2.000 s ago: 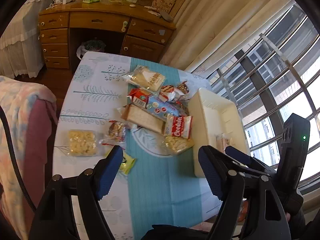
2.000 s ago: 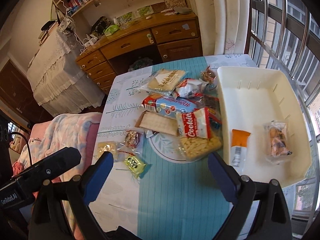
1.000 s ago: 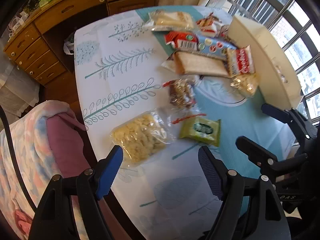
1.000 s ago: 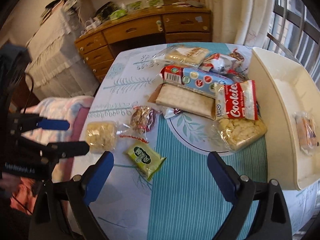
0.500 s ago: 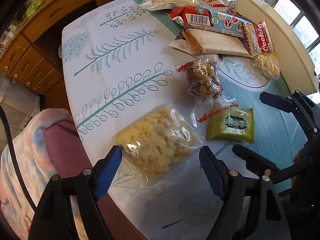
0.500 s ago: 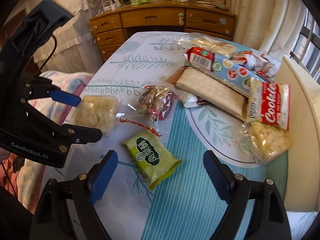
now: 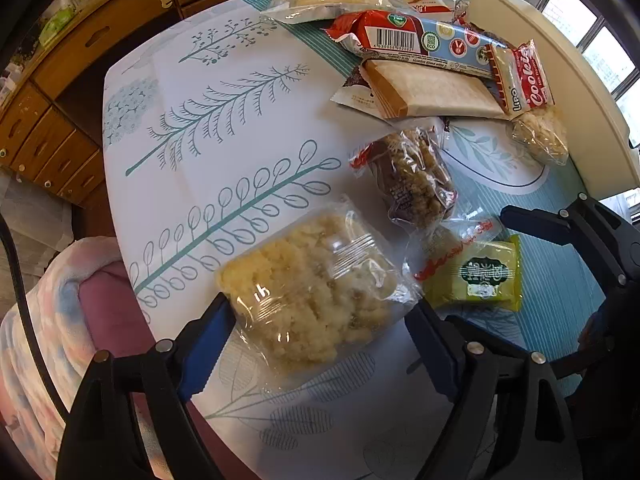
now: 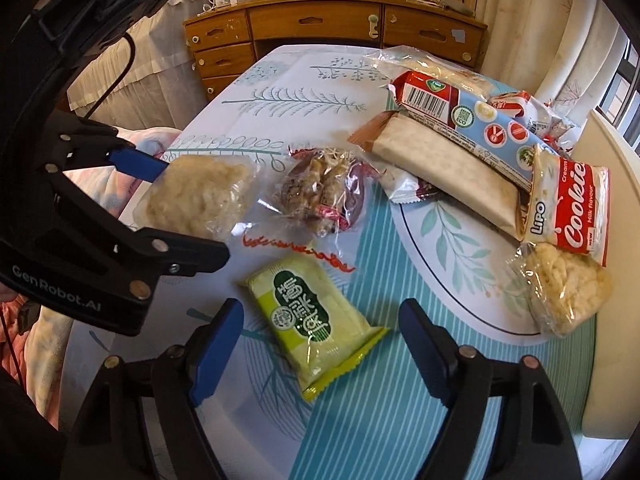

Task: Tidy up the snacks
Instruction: 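Grasp the clear bag of pale crackers with the left tool while the right tool grasps the green packet, then carry the cracker bag with the left tool while the right tool carries the green packet into the tray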

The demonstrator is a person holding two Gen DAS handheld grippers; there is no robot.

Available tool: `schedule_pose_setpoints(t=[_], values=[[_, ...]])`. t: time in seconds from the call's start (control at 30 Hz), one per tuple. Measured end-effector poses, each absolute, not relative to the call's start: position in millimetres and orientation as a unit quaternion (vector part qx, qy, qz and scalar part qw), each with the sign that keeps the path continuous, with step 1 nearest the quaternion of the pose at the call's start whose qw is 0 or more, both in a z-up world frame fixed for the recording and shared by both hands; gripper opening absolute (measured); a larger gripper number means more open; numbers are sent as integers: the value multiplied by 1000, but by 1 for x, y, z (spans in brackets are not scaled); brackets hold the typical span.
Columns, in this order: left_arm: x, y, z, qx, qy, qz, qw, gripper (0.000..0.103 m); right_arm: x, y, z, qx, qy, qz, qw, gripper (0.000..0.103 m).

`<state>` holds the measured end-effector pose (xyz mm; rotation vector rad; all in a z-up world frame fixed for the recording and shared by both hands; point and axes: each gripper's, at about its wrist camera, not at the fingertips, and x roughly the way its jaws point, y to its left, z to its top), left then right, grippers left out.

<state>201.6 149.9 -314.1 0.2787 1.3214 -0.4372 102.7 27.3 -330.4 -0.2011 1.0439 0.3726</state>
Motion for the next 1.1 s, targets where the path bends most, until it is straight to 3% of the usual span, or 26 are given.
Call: schedule_pose_setpoints(t=[0.2,0.33,0.37,0.63,1.1], values=[[213,146,-323,128,607,-197,759,85,106,31,-329,-105,492,165,848,61],[215,146,-323,131,607,-194,760,79,107,31,-327,-99,499,161,846,53],[216,145,-323,132,607,-194,759,79,108,33,-327,-101,501,161,844,44],[212,140,-312,132,615,-174,757,66,111,41,-325,-104,536,155,823,41],[182,151,-290,94,651,-126,743,64,104,30,-310,-87,588,164,788,41]])
